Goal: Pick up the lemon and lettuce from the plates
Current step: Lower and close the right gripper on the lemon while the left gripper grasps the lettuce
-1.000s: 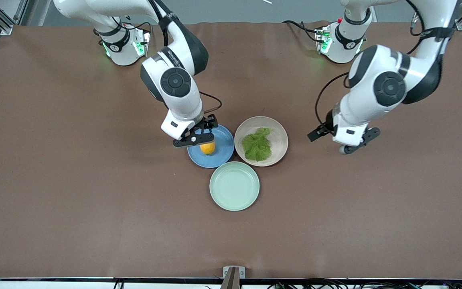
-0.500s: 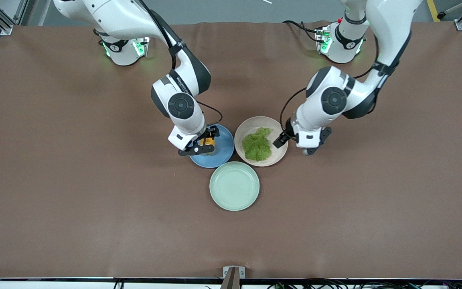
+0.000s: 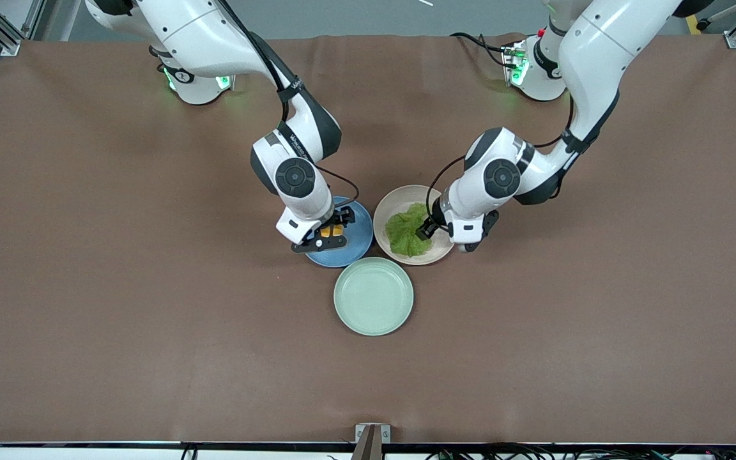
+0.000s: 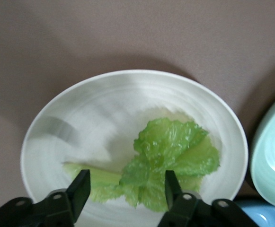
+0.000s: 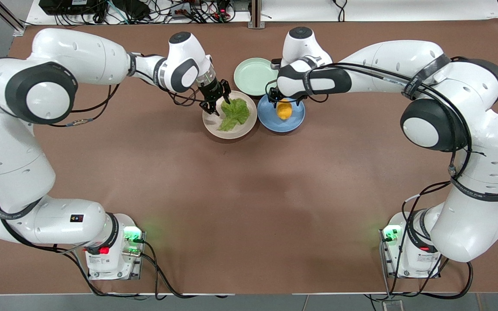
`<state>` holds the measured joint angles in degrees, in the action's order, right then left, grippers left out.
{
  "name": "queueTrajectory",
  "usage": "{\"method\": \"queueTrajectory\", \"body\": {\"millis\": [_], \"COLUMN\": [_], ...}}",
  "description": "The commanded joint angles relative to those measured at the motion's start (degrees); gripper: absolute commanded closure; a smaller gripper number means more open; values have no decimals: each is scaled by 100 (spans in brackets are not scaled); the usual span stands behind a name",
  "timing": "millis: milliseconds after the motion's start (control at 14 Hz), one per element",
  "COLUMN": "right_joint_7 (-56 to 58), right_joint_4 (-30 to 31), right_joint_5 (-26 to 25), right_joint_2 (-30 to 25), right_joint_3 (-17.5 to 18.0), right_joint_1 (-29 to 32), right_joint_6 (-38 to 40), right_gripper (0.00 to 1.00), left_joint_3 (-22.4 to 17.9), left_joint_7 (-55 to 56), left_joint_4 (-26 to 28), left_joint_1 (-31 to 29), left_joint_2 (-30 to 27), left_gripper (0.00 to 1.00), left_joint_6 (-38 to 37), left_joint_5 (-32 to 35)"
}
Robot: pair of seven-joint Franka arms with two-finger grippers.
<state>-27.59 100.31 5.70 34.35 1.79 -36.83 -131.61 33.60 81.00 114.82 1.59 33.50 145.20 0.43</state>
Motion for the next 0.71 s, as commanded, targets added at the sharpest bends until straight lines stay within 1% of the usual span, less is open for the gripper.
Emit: {"method": "queueTrajectory", "body": {"millis": [0,71,143,214,286,357,500,571,643], "right_joint_7": [-63,-63,-63,-63,-63,-63,-45,-45,-54], "right_joint_4": [23,23,23,23,15,15,-3,-20,-29], "right_joint_5": [107,116,116,116,116,116,116,116,116], "right_joint_2": [107,151,169,204,213,213,204,195,152], "right_joint_3": [-20,-20,-20,-20,-20,-20,-29,-29,-29], "right_joint_1": [-61,-70,-70,-96,-105,-105,-96,-88,-79], "right_joint_6": [-171,-215,-242,-251,-251,-242,-233,-207,-181], "right_gripper": [0,1,9,18,33,48,68,75,76], "left_joint_3": [7,7,7,7,-2,-2,-46,-37,-37], "left_joint_7": [91,91,91,91,91,83,48,47,73], "left_joint_4": [-171,-179,-232,-250,-241,-241,-250,-250,-276], "left_joint_1": [-1,-1,8,17,17,17,17,17,17], "left_joint_2": [174,226,288,358,411,455,438,403,350], "left_gripper": [44,48,52,53,55,61,79,89,98], "left_joint_6": [52,70,140,245,342,421,439,431,439], "left_joint_5": [238,247,247,247,247,256,256,256,256]}}
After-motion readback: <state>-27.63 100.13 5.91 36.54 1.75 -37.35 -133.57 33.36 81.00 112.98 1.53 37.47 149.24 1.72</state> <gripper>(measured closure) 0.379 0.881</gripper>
